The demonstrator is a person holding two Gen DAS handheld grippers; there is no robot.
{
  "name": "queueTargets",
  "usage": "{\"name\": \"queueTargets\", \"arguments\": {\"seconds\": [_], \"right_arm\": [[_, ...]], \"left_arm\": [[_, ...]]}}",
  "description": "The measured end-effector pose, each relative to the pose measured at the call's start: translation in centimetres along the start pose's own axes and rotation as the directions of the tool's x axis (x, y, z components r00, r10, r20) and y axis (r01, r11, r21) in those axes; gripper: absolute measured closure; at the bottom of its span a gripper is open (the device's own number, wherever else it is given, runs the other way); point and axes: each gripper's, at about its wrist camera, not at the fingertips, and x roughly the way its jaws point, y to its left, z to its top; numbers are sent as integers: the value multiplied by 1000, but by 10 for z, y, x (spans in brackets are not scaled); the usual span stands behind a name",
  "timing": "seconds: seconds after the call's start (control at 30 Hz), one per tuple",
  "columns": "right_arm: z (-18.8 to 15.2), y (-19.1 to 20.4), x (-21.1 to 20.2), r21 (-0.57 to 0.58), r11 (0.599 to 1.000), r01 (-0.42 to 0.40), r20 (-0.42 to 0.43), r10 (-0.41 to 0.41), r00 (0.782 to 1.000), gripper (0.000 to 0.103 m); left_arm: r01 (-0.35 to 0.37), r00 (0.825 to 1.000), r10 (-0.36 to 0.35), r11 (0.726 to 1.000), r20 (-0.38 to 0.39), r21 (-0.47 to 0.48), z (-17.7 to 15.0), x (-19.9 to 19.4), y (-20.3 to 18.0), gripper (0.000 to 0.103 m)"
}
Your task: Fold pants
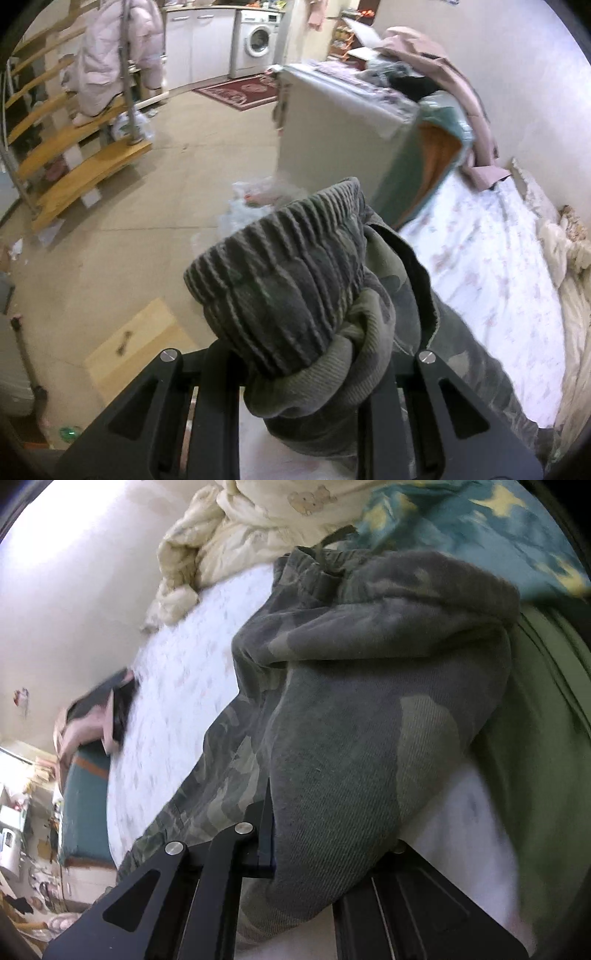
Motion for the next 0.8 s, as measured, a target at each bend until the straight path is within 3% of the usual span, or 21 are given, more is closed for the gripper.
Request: {"name": "queueTargets", "arguments": {"seconds": [0.2, 0.33, 0.4, 0.47, 0.53, 0.6, 0.67, 0.7, 0.8], "right_arm": [[-86, -13, -42, 5, 1000, 21, -108, -21, 994, 99], [-113, -25, -18, -21, 996, 81, -196, -84, 977, 97], [-113, -40, -9, 29, 995, 99, -240, -90, 967, 87], [-110, -48, -13, 48, 992, 119, -294, -100, 951, 69], [-108, -46, -27, 0, 989, 150, -330, -141, 933, 65], [-109, -44, -51, -5, 991, 132, -353, -125, 927, 63], [-100, -30, -81, -29, 995, 97, -303, -101, 948, 62], [-89, -19, -96, -74, 993, 97, -240, -112, 964, 62], [-51, -2, -102, -142, 985, 100, -131, -119, 984, 62]], "left_arm": [[-95, 995, 93, 992, -29, -78, 6, -3, 81, 86], [-135, 990, 130, 987, -61, -83, 11, 7, 90, 86], [-172, 984, 168, 983, -63, -64, 7, 11, 85, 86], [-193, 980, 188, 979, -70, -71, 4, 14, 82, 86], [-197, 978, 189, 976, -83, -91, 4, 18, 86, 86], [-198, 978, 188, 973, -95, -116, 2, 20, 89, 86], [-202, 977, 190, 970, -102, -135, -1, 19, 89, 86], [-204, 976, 191, 969, -102, -136, -1, 18, 89, 86], [-203, 977, 191, 969, -98, -140, 0, 15, 87, 86]]}}
